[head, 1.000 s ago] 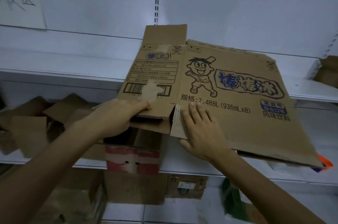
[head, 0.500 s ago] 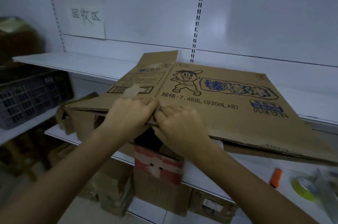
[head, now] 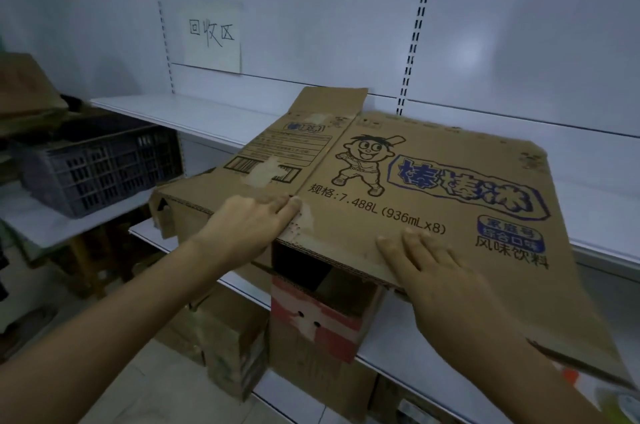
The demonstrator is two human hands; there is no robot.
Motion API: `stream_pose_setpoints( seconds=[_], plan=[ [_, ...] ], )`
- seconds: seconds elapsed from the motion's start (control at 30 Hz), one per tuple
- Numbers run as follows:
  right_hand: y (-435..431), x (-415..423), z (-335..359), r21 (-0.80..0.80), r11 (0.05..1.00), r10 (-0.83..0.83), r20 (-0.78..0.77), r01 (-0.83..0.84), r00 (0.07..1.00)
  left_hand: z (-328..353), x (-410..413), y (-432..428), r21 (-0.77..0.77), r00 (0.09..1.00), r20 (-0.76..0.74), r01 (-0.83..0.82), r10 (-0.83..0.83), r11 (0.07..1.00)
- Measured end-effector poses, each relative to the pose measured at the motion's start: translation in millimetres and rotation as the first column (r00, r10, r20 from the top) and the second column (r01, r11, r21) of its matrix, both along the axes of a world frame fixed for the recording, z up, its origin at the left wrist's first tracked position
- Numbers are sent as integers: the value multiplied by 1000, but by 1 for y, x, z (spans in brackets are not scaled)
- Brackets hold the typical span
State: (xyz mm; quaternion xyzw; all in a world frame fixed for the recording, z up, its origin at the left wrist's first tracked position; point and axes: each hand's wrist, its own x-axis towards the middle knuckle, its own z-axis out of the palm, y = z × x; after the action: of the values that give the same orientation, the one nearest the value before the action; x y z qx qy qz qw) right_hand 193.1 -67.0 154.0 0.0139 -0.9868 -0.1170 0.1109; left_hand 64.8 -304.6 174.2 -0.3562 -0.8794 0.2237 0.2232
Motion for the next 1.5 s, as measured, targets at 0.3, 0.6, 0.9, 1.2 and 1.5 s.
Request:
stream_pose_setpoints(
  seconds=[0.3,0.6,0.9,1.2,1.5],
  plan=[
    [-87,-70,19,46,977,209,28,-210,977,-1,-58,-84,108,977,47,-211,207,971],
    [-232,-199,49,119,932,355,-117,-342,928,30,-175,-237,143,938,115,-342,327,929],
    [-367,-321,65,67,905,422,-21,-420,906,33,-306,-373,216,935,151,-347,320,913],
    [-324,-455,123,-313,938,250,303,-151,920,46,-406,-429,219,955,83,-298,286,929],
    [-360,-556,68,-362,925,24,367,119,930,32,-444,-480,317,968,139,-245,210,916]
  ],
)
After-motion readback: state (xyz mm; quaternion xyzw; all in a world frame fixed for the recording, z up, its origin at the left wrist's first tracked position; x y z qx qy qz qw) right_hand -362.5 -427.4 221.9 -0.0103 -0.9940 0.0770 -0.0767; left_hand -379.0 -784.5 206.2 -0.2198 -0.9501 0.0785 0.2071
